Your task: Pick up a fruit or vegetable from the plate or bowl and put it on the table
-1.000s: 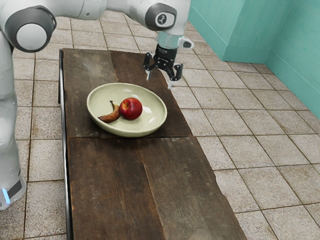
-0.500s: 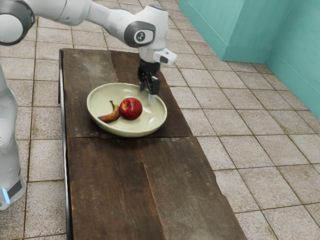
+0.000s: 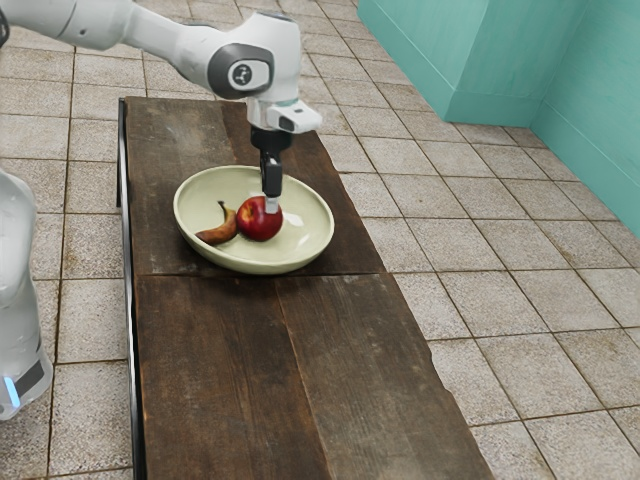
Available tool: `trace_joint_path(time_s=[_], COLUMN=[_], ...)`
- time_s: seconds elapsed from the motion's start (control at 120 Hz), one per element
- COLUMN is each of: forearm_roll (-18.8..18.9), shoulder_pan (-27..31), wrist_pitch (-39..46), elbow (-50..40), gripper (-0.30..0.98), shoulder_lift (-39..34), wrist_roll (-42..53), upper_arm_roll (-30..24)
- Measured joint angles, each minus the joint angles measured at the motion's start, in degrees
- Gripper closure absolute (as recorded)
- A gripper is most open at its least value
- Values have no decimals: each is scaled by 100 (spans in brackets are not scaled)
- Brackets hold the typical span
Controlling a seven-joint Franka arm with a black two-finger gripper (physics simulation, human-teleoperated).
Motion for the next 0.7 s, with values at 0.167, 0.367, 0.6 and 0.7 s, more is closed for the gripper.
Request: trace_joint_path(time_s=[0.167,0.367,0.6,0.7], forearm_roll=[-72,-215,-374,-396], shoulder_pan=[-8,-62,-83,-72], wrist_pitch=[12,17,32,62], elbow=[-70,-74,-179,-270], gripper=[0,0,0,0], shoulder_lift=[-12,-49,-114,-142], wrist_roll=[236,445,615,668], upper_arm_roll=[1,-7,-8,-10])
